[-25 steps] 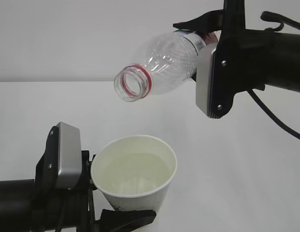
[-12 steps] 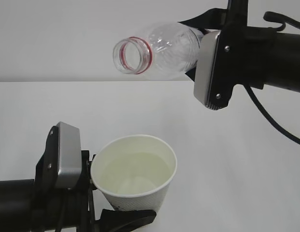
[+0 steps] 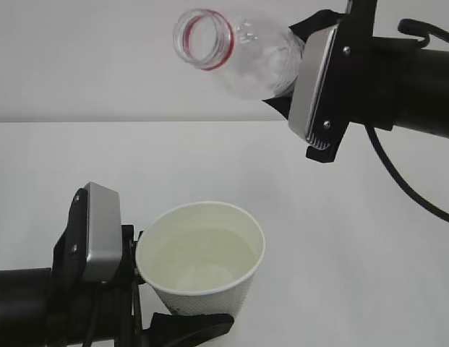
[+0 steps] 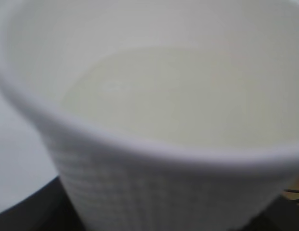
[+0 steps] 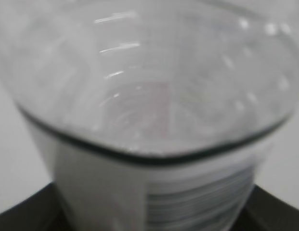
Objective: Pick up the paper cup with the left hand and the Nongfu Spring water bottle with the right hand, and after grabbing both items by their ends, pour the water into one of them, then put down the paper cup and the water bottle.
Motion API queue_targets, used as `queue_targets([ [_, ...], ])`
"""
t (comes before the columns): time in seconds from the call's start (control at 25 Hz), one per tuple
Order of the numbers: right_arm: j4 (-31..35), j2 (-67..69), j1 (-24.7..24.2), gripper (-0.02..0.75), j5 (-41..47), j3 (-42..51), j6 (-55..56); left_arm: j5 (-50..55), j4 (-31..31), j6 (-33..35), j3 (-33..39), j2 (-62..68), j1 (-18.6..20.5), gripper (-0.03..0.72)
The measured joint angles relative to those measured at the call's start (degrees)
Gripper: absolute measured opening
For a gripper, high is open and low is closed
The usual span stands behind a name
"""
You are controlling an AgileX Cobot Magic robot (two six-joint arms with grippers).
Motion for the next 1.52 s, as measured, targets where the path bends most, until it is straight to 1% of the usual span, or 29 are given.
queue_targets([
  [0.96, 0.1, 0.0, 0.0, 0.467, 0.0, 0.0, 22.4, 0.0, 0.0, 0.0, 0.0, 0.0, 0.0, 0.522],
  [1.24, 0.1, 0.0, 0.0, 0.467, 0.0, 0.0, 24.6, -0.1, 0.0, 0.0, 0.0, 0.0, 0.0, 0.522],
  [1.52, 0.1, 0.0, 0.0, 0.467, 0.0, 0.0, 34.1, -0.2, 0.0, 0.0, 0.0, 0.0, 0.0, 0.521],
])
